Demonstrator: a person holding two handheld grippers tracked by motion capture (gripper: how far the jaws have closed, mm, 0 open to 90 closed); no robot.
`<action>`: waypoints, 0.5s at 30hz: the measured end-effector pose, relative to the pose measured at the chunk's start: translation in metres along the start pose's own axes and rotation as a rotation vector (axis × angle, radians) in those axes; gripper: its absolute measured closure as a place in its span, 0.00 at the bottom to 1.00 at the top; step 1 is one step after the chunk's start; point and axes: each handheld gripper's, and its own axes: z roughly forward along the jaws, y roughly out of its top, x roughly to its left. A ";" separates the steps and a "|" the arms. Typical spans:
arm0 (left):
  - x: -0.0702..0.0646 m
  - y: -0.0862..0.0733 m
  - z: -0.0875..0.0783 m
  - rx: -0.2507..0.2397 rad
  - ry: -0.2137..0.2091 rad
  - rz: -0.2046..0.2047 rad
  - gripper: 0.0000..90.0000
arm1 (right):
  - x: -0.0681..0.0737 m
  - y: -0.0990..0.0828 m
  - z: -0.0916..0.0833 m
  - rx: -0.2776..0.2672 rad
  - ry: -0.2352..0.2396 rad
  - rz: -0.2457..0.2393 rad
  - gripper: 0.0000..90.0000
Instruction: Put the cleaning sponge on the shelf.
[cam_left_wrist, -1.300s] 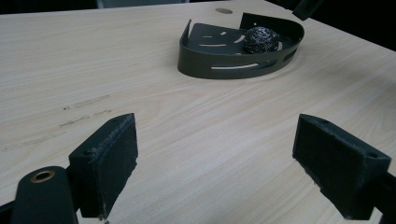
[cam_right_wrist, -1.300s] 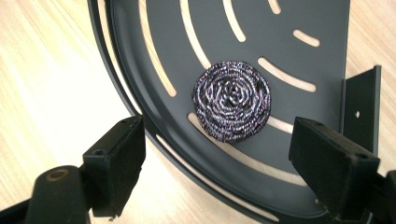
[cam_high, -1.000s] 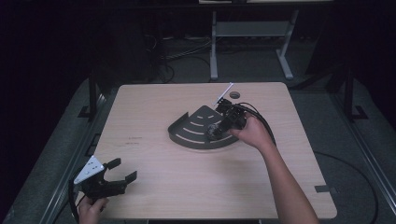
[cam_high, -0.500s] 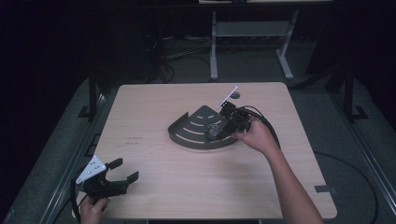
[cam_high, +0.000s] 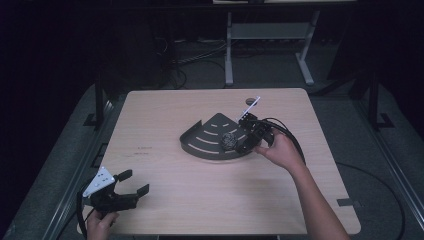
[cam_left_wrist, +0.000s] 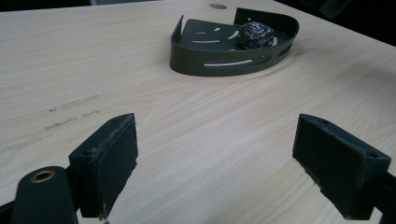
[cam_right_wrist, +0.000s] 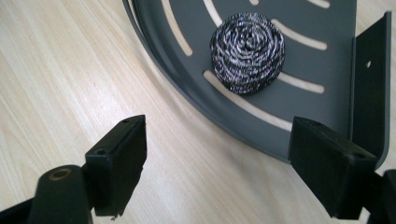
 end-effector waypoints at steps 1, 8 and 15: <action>0.000 0.000 0.000 0.001 0.000 0.002 0.15 | 0.000 -0.002 0.000 -0.002 -0.001 -0.004 0.22; 0.000 0.000 0.000 -0.001 0.002 -0.001 0.15 | 0.001 -0.012 0.000 -0.003 -0.004 0.001 0.22; 0.001 0.000 0.000 0.002 0.001 0.001 0.15 | 0.002 -0.020 -0.002 0.008 -0.018 -0.004 0.22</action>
